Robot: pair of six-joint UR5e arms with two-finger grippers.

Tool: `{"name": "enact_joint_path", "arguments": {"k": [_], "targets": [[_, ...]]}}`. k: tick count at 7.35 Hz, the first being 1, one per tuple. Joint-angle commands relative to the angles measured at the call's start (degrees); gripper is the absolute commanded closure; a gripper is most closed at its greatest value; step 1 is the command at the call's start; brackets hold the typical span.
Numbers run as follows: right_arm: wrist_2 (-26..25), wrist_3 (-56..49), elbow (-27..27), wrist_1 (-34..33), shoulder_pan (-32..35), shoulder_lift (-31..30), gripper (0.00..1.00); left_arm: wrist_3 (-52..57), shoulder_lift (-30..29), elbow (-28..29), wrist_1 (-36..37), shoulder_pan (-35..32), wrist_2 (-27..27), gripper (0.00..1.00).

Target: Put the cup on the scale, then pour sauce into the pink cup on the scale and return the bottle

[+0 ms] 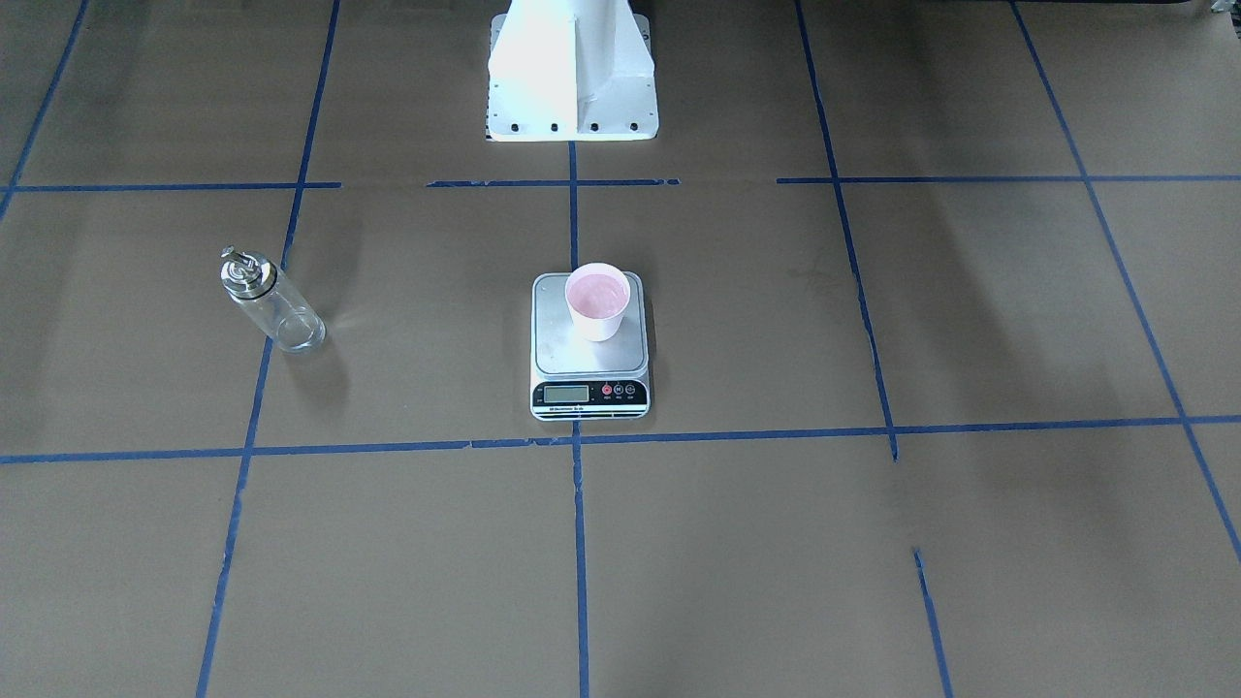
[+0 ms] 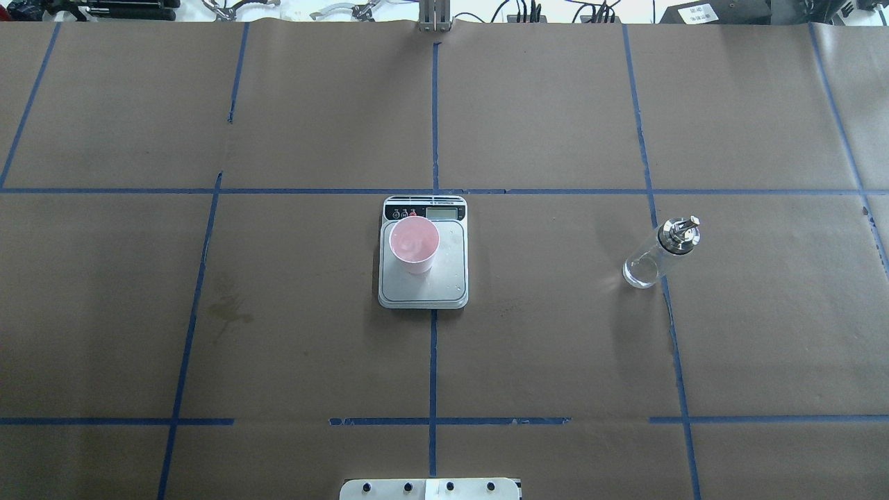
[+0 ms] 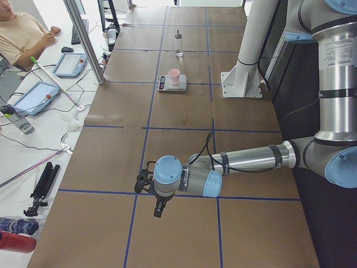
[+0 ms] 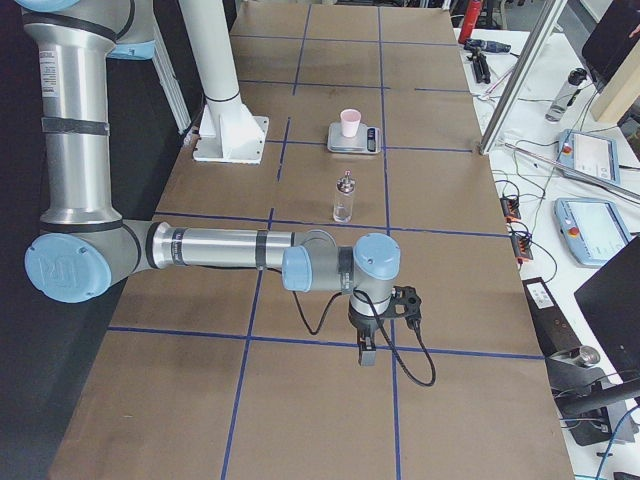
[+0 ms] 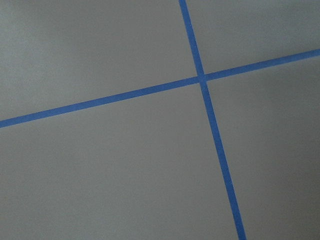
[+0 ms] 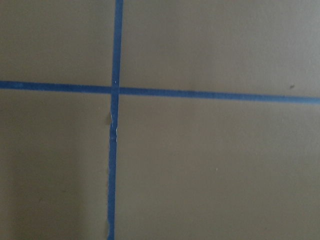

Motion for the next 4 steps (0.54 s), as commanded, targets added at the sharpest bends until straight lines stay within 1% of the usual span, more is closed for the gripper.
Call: {"name": "enact_joint_path", "arguments": {"k": [1, 2, 4], "targets": [[3.1, 0.4, 1.3, -8.4, -0.1, 0.3, 0.0, 0.0, 0.1, 0.4, -0.3, 0.0, 0.0, 0.0], [4.0, 0.2, 1.5, -2.9, -0.1, -0.5, 0.0, -0.1, 0.1, 0.3, -0.3, 0.0, 0.0, 0.0], [4.5, 0.5, 1.4, -2.1, -0.1, -0.7, 0.0, -0.1, 0.1, 0.2, -0.3, 0.0, 0.0, 0.0]]}}
